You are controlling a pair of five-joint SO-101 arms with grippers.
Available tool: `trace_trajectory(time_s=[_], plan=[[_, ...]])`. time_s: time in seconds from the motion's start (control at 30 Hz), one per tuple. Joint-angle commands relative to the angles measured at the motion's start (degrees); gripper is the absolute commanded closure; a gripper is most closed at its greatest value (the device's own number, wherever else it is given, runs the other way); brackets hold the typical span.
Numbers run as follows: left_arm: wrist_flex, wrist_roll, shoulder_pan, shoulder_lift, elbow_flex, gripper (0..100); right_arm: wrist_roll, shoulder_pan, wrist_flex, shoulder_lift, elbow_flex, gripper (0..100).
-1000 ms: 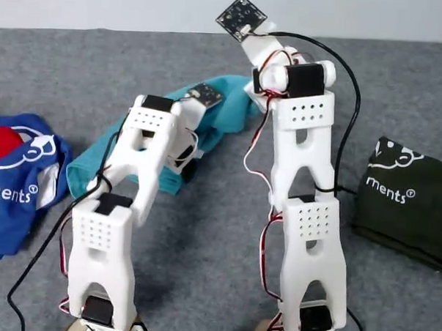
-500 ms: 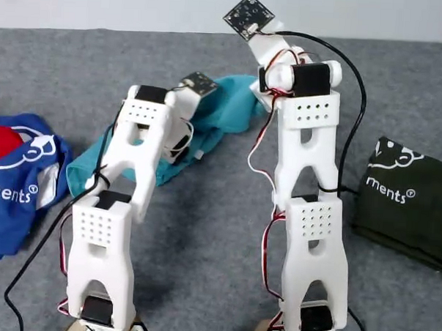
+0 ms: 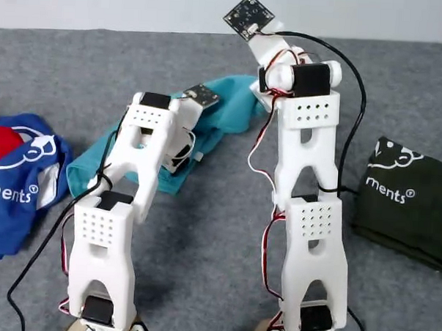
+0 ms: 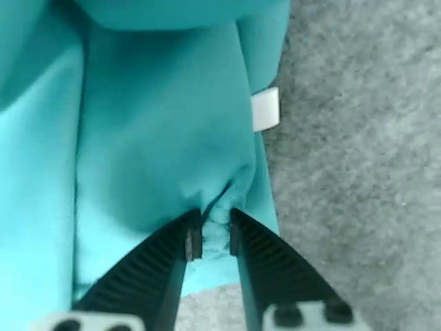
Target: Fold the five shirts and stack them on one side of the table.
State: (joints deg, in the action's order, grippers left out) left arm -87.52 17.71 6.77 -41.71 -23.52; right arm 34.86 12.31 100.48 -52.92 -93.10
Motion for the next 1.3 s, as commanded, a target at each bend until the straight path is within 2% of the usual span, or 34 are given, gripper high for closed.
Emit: trace_trajectory(time_s=[0.0, 0.3, 0.43, 0.57, 0.77, 1.0, 1.27], plan=[[-0.8, 0.1, 0.4, 0.5, 0.1, 92, -0.5, -0.7, 1.8, 0.4, -2.2, 98.8], [-1.9, -0.1, 3.0, 0.4, 0.9, 92, -0.4, -0.7, 1.8, 1.0, -2.4, 98.8], [-2.0, -0.1, 2.7, 1.1, 1.4, 100, -0.5, -1.0, 1.9, 2.4, -2.5, 98.8], [-5.8, -0.2, -1.1, 3.9, -2.2, 100, -0.4, -1.0, 1.9, 5.2, -2.5, 98.8], [-12.6, -0.2, -8.1, 14.0, -14.9, 100, -0.5, -1.3, 1.8, 9.6, -2.5, 98.8], [-12.8, -0.3, -16.2, 27.7, -30.3, 100, -0.7, -4.2, -1.8, 19.8, -2.5, 98.9], [-12.8, -0.3, -24.8, 37.0, -40.2, 100, -0.4, -7.4, -5.0, 32.0, -2.4, 98.9]])
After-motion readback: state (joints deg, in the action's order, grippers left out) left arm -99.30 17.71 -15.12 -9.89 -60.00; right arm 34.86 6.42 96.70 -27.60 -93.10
